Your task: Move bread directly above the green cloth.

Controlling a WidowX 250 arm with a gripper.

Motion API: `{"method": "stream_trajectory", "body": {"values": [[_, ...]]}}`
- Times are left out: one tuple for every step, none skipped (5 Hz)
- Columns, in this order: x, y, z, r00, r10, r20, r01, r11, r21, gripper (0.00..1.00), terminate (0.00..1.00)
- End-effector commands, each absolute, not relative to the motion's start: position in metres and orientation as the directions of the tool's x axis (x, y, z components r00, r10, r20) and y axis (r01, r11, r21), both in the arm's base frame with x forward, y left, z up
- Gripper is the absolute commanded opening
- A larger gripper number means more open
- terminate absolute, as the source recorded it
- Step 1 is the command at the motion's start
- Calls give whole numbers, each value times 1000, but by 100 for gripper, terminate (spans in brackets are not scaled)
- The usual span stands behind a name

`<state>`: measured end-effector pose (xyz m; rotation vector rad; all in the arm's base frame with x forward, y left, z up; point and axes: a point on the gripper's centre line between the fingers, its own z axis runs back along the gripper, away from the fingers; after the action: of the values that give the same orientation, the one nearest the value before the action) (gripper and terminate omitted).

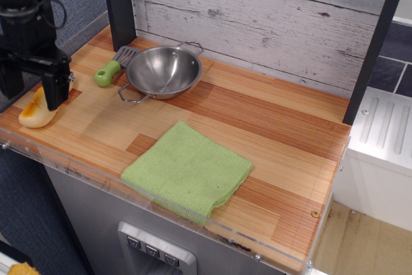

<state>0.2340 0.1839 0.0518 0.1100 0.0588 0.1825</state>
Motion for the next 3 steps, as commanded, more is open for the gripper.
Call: {"method": "stream_trajectory", "body": {"values": [[223,212,55,959,280,-52,-268,948,174,100,0],[228,215,51,963,264,-52,-250,950,185,100,0],[233,214,41,959,283,-13,-274,940,203,100,0]]}}
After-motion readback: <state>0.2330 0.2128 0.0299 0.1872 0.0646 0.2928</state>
